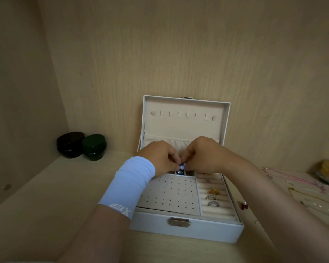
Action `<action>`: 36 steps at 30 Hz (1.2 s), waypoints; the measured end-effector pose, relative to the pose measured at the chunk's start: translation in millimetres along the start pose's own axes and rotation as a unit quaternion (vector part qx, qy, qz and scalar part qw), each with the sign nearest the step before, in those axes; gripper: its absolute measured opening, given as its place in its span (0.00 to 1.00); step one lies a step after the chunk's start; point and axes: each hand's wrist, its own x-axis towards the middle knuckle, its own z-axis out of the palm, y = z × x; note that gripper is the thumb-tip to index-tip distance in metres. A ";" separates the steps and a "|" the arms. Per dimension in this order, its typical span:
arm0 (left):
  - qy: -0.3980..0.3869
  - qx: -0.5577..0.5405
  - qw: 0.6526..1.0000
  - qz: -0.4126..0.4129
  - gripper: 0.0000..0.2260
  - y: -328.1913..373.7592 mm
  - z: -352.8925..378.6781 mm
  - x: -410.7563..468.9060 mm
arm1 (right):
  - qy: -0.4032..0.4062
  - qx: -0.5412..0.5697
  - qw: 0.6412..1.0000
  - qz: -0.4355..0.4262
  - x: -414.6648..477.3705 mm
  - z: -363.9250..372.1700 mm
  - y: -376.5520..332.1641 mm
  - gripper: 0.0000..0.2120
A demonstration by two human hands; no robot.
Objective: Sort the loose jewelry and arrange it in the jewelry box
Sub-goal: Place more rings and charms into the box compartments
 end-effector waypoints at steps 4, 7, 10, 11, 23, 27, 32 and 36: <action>0.004 0.000 1.000 -0.010 0.03 -4.5 -5.2 0.1 | 0.036 0.057 0.998 0.008 1.7 0.6 0.6 0.02; 0.017 0.000 1.000 -0.015 0.02 -6.6 -4.5 1.2 | 0.032 0.044 0.999 -0.001 2.9 1.6 -1.2 0.02; 0.030 -0.002 0.999 -0.013 0.02 -6.8 -1.5 2.0 | 0.000 -0.006 1.000 0.005 3.7 -0.4 -2.2 0.04; 0.030 -0.002 0.999 -0.011 0.02 -6.8 -0.6 2.2 | -0.007 -0.014 1.000 0.002 4.3 -2.6 -1.9 0.05; -0.005 0.004 1.000 -0.004 0.04 -5.0 -3.4 1.5 | -0.025 0.017 0.999 -0.045 11.8 -0.2 7.2 0.03; 0.044 -0.003 0.999 -0.005 0.03 -3.7 -5.5 2.7 | -0.029 0.003 0.999 -0.045 13.1 -3.4 9.0 0.02; 0.021 -0.004 1.000 -0.004 0.02 1.6 8.1 3.8 | -0.024 0.012 0.998 -0.056 4.9 -3.5 16.6 0.04; 0.019 0.020 1.000 -0.009 0.01 3.3 7.0 2.8 | 0.048 0.061 0.995 -0.058 -18.3 -29.3 30.5 0.04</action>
